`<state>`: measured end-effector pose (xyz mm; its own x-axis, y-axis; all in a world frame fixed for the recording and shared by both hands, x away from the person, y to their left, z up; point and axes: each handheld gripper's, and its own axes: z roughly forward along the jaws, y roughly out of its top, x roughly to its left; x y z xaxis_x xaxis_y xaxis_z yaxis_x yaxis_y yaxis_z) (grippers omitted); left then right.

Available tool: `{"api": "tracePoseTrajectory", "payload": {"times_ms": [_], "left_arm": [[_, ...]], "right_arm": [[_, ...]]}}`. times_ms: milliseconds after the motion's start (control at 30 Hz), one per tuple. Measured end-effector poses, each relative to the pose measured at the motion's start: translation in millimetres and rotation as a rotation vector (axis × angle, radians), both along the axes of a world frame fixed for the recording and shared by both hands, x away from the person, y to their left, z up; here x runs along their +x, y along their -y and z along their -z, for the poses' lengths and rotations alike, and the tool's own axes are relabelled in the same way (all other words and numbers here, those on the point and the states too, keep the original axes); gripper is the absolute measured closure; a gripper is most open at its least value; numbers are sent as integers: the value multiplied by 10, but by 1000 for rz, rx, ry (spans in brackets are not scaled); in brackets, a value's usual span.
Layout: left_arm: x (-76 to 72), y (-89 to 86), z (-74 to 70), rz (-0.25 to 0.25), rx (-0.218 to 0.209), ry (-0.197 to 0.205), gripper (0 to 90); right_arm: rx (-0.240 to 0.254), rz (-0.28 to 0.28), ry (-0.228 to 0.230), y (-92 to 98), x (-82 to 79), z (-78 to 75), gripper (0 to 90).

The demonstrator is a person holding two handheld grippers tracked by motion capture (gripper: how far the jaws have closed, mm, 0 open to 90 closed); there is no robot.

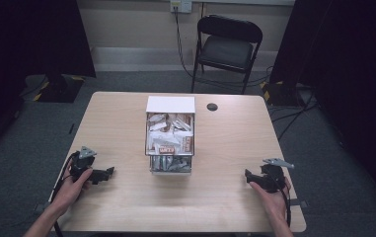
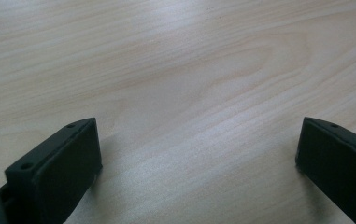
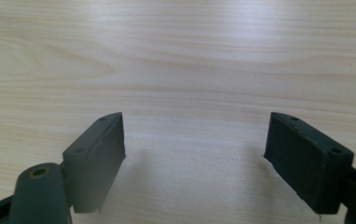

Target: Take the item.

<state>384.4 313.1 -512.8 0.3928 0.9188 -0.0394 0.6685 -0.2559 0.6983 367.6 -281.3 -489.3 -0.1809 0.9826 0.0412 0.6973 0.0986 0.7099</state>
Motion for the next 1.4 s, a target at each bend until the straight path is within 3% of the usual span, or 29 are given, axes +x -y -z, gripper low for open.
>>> {"api": "tracePoseTrajectory", "payload": {"times_ms": [100,167,367,533,833,1033,1400], "left_arm": [[0,0,0,0,0,0,0],[0,0,0,0,0,0,0],[0,0,0,0,0,0,0],[0,0,0,0,0,0,0],[0,0,0,0,0,0,0],[0,0,0,0,0,0,0],[0,0,0,1,0,0,0]], "right_arm": [[7,-4,9,-8,-9,-27,216],[42,-18,2,-15,-13,-64,238],[40,-32,15,-38,-37,-133,280],[80,-51,25,-55,-61,-220,350],[123,-86,30,-87,-92,-304,397],[123,-113,42,-115,-100,-386,437],[167,-168,72,-166,-125,-608,471]]}}
